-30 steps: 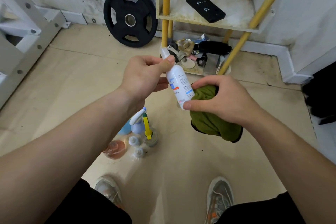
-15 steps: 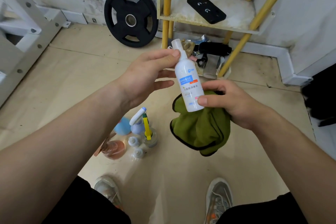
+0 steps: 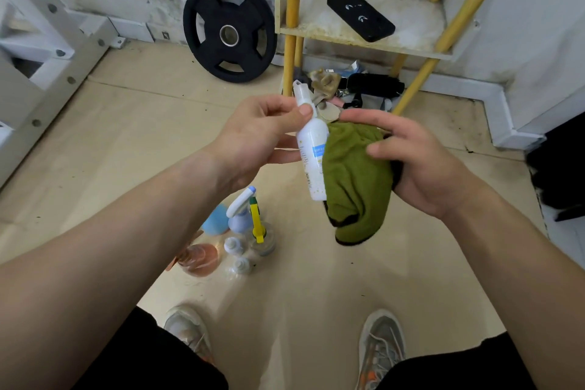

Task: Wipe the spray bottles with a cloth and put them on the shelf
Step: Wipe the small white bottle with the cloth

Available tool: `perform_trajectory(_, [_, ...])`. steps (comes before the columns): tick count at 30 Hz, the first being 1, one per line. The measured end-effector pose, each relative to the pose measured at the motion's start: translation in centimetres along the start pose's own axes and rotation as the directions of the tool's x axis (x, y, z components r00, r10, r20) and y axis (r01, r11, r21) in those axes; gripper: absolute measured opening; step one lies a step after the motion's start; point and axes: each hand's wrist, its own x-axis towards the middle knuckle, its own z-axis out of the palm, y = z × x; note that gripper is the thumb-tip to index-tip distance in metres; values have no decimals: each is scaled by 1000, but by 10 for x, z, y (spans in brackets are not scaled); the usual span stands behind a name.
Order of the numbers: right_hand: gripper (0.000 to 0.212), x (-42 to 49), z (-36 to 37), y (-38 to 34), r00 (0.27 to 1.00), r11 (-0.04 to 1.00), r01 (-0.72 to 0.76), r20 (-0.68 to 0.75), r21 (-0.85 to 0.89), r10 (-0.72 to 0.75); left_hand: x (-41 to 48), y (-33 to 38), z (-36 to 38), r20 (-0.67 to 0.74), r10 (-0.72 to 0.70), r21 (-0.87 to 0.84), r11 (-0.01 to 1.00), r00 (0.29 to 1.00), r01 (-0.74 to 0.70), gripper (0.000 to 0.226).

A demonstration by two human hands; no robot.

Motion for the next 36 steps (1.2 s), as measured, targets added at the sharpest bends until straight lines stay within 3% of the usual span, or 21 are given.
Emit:
perform_trajectory(4, [54,0,5,4,980,915,152,-67,-374,-190,-3,-4,10,-39,-22,-13,1000,999,22,17])
perform_trajectory(8, [32,-1,16,4,912,817,249,-159,-520,-378,-12,-14,31,-31,-71,-2,997,997,71,23])
perform_trajectory(11, [25,1,18,4,917,829,232,-171,-509,-361,-12,-15,36,-67,-78,-8,997,995,77,24])
perform_trajectory(14, [31,0,20,4,944,833,199,-129,-516,-305,-7,-12,30,-126,-76,7,997,989,77,27])
perform_trajectory(18, [42,-5,26,3,964,785,126,-114,-606,-242,-6,-15,28,-167,-98,13,995,981,101,23])
perform_trajectory(25, [41,-9,37,8,960,725,81,-141,-684,-241,1,-12,19,-299,-94,-8,995,950,96,27])
perform_trajectory(30, [34,-8,38,11,912,765,70,-270,-640,-309,-4,-14,27,-225,-61,20,998,972,67,31])
perform_trajectory(36, [30,-1,35,14,896,874,75,-353,-479,-270,-8,-12,31,-88,-63,36,997,994,66,18])
